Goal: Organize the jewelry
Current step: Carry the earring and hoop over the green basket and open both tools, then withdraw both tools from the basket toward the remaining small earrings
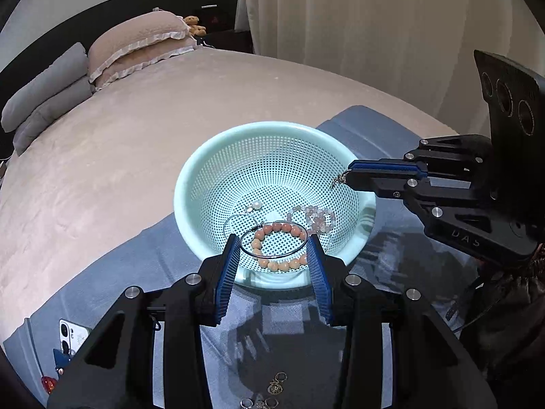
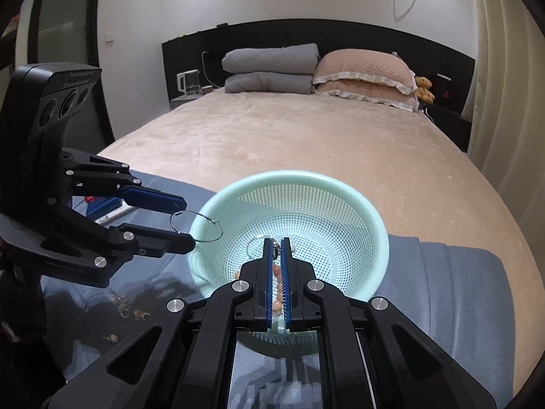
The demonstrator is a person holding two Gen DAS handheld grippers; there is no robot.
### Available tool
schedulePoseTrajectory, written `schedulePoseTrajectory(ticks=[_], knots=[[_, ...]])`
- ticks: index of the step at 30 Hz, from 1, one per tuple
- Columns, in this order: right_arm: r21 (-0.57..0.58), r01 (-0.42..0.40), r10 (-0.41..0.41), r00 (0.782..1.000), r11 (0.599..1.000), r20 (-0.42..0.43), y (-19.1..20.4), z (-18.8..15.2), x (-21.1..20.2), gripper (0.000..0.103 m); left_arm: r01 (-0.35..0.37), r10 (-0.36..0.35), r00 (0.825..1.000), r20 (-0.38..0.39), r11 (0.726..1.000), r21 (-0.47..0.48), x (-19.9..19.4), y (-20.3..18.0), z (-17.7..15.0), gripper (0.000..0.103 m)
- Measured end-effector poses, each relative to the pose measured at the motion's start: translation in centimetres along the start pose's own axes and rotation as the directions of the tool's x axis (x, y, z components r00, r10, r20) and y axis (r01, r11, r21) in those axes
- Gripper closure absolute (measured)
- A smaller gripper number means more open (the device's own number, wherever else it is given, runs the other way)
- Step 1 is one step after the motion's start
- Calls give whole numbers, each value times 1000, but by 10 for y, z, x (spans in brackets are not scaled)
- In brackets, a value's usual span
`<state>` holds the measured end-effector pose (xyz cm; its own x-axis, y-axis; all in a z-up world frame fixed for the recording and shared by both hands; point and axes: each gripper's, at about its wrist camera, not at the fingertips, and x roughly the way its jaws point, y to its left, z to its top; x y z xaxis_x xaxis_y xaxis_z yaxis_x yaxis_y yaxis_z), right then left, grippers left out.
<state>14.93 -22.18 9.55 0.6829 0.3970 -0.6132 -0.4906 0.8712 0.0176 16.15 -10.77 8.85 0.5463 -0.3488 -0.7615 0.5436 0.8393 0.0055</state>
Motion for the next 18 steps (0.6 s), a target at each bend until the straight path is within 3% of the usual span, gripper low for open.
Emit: schedulePoseTrajectory(ticks=[7,18], knots=[[32,15,-13,998,999,-57,-11,-14,24,99,26,-27,998,-54,1000,-16,35,13,-9,62],[29,21,-18,996,999,-89,-10,-21,32,98,33,-34,998,-59,999,-13,37,14,-11,61]])
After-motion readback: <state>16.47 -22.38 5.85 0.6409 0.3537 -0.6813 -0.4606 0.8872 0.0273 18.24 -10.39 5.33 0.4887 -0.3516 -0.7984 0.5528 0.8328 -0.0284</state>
